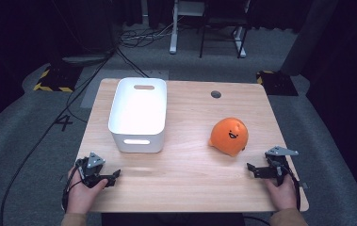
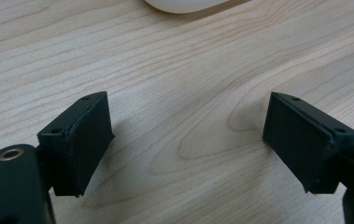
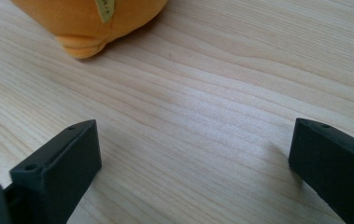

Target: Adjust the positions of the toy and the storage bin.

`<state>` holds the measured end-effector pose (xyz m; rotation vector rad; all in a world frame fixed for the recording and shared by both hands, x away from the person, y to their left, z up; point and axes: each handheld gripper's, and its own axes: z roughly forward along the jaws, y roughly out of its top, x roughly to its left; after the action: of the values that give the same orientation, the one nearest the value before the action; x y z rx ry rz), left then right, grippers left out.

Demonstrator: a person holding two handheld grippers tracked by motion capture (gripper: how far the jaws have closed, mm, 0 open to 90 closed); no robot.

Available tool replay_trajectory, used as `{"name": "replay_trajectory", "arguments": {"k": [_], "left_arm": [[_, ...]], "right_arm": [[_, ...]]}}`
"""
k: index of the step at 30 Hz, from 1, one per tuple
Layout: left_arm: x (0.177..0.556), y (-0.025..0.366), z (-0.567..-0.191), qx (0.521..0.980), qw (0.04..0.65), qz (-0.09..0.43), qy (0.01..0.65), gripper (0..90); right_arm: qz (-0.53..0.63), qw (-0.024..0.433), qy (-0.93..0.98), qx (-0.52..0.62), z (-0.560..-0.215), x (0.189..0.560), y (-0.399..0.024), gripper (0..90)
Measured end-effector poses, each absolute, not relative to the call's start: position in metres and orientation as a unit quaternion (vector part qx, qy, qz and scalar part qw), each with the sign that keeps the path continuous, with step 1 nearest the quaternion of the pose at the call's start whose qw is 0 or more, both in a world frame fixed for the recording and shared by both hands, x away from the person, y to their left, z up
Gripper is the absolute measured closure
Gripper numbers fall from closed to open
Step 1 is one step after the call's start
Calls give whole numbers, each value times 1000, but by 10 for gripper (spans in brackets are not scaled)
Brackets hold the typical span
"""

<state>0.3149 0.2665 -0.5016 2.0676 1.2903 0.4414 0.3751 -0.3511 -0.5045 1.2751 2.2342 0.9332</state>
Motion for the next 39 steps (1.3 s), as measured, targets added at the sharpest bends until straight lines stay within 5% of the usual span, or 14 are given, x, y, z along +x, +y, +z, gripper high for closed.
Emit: {"name": "replay_trajectory", "arguments": {"k": [9, 16, 26, 39], "left_arm": [[313, 270, -482, 787, 337, 166, 489, 232], [318, 275, -444, 778, 409, 132, 458, 248], [334, 272, -396, 797, 384, 183, 430, 243], [357, 280, -370, 755, 442, 189, 446, 239]], "right_arm": [[334, 201, 800, 457, -505, 375, -351, 23], [335, 201, 799, 457, -505, 375, -351, 23], [335, 201, 799, 457, -505, 375, -351, 23], [335, 201, 799, 457, -505, 375, -351, 23]]}}
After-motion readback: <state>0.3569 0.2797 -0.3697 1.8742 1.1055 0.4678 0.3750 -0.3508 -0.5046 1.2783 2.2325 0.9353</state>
